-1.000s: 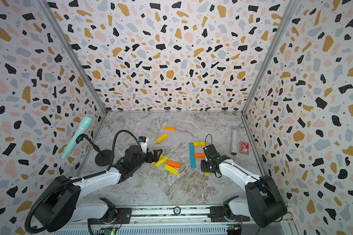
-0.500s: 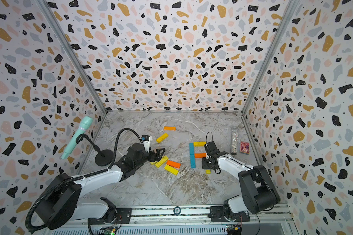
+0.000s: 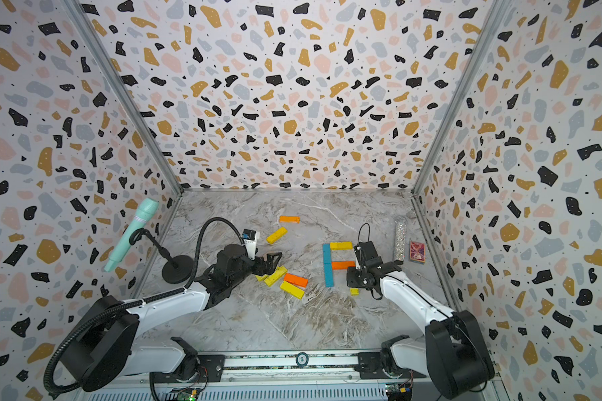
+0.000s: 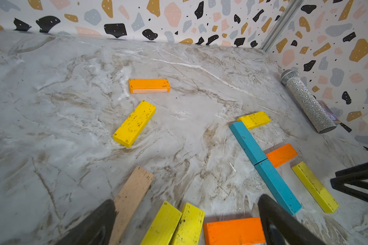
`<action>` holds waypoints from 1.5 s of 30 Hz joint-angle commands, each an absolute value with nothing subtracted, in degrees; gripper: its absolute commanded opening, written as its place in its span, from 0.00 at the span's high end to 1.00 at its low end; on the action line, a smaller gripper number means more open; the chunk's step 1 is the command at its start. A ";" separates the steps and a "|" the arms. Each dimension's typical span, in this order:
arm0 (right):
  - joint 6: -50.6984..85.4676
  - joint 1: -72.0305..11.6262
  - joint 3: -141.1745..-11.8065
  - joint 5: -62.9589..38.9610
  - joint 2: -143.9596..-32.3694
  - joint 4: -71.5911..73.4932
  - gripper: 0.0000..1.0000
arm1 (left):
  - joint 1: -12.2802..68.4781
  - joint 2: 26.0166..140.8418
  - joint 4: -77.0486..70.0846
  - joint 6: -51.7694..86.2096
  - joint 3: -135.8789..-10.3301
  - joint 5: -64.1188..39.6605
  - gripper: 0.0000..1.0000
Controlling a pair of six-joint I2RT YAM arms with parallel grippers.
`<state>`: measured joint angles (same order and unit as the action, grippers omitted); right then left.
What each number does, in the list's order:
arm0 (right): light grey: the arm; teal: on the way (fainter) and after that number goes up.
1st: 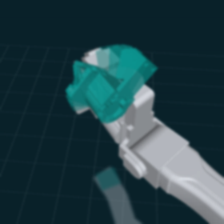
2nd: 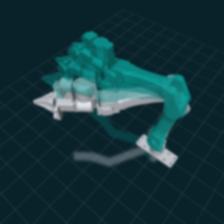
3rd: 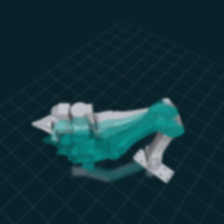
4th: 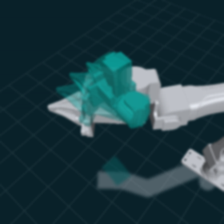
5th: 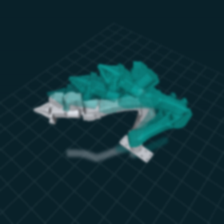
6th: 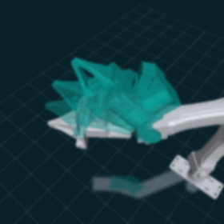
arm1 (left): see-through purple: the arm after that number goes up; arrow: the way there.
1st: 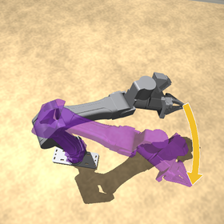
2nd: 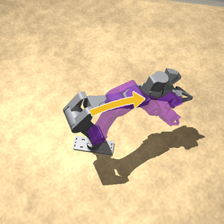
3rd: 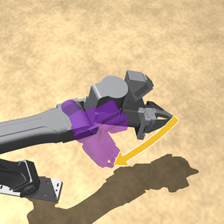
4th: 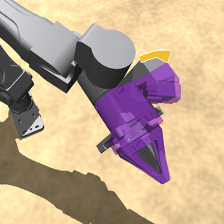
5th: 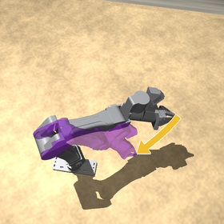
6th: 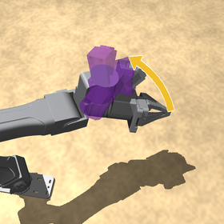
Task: Assemble the number 6 with building blocks
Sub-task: Assemble the building block at the center of the board.
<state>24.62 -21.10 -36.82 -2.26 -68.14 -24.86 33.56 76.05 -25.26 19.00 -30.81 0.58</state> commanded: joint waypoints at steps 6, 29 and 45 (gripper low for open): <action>36.31 -25.65 -33.08 -2.12 -66.00 -30.13 0.72 | 33.84 75.49 -32.95 19.01 -26.39 0.18 0.01; 42.38 -25.34 -25.15 0.50 -63.96 -20.41 0.73 | 33.84 75.15 -32.45 18.03 -25.74 2.09 0.01; 42.02 -23.11 -23.55 0.11 -63.58 -16.80 0.67 | 33.85 75.57 -31.83 17.78 -26.19 2.20 0.01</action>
<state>41.93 -23.33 -23.94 -0.40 -63.31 -16.91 33.56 75.99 -30.33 18.76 -26.22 1.58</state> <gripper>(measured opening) 0.319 0.994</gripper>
